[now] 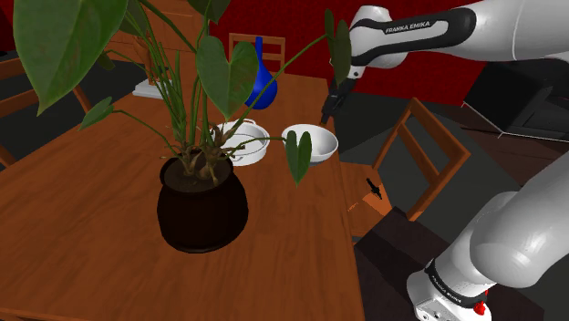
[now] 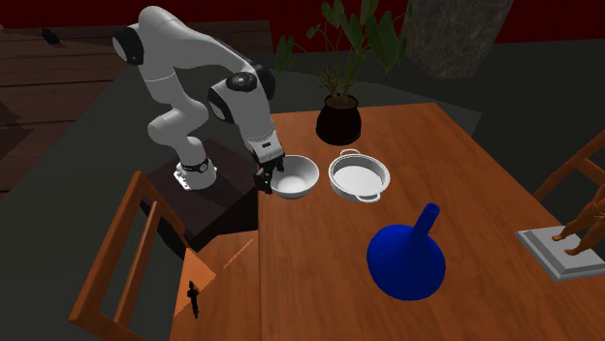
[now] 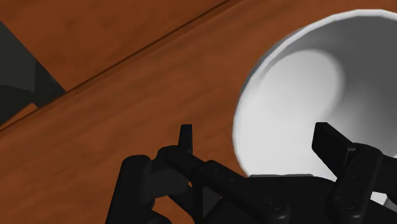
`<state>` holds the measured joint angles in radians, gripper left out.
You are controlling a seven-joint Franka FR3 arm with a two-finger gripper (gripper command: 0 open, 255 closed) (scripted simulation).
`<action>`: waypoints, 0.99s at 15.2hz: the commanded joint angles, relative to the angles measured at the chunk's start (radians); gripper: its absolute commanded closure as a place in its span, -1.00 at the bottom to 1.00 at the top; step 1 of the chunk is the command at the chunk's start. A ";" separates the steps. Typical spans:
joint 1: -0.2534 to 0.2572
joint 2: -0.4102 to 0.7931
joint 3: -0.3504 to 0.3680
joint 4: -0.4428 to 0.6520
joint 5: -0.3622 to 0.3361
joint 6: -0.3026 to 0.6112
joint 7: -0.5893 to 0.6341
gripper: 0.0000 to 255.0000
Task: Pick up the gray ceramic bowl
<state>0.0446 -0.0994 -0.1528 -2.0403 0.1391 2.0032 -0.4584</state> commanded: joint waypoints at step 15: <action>0.001 0.019 0.000 -0.057 0.010 0.075 -0.013 1.00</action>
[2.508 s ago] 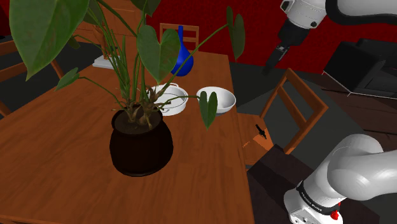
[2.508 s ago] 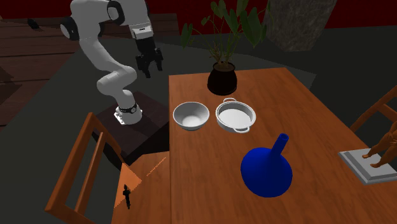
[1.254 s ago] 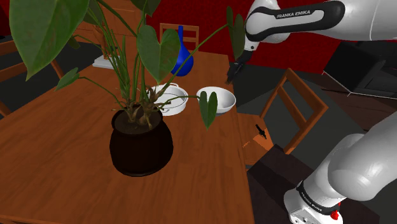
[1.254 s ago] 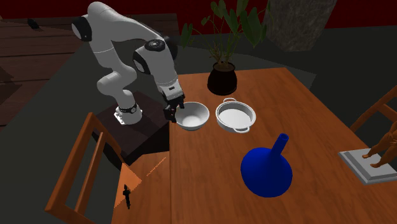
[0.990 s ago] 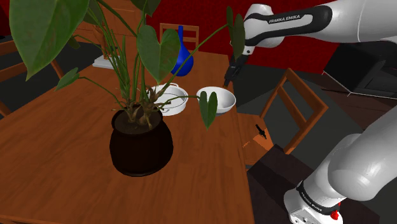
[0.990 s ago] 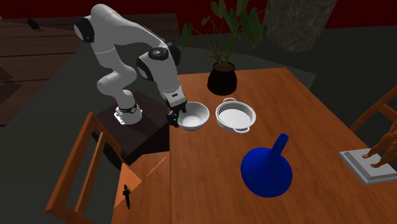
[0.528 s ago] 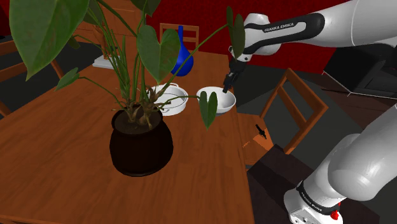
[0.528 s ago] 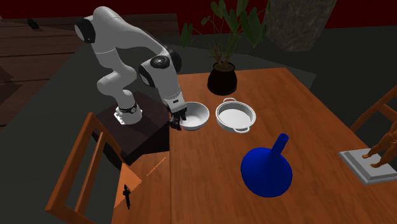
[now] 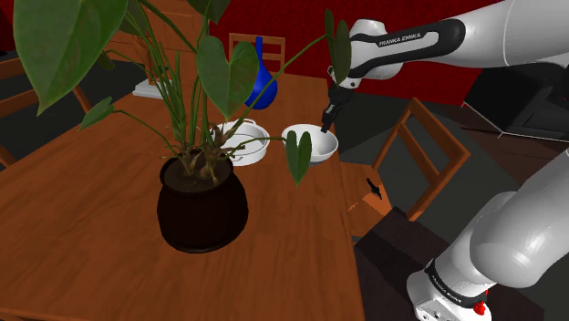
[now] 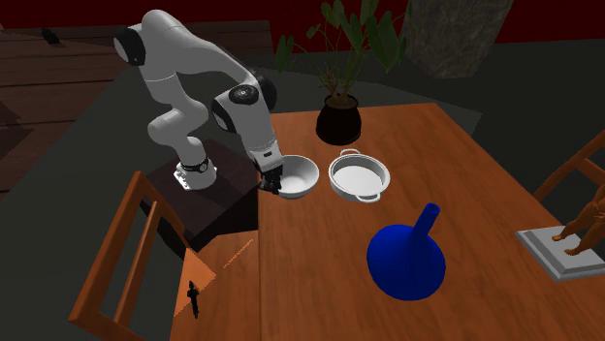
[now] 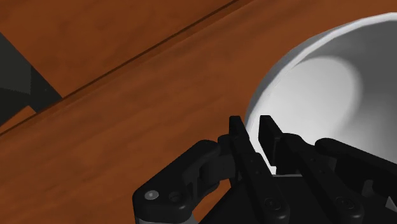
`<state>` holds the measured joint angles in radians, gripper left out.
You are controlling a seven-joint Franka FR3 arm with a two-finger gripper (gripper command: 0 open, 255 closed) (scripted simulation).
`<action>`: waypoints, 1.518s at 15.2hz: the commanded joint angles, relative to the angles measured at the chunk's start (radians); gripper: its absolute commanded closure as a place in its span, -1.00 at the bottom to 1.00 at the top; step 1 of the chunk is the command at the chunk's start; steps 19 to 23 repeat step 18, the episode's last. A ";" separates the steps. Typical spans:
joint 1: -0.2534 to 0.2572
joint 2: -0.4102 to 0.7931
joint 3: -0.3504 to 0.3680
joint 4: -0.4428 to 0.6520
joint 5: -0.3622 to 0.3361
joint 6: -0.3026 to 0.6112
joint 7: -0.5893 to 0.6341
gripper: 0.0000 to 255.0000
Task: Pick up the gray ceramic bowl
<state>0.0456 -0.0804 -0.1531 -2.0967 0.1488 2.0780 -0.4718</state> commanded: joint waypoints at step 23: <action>-0.001 -0.032 0.001 0.169 -0.017 -0.199 0.032 1.00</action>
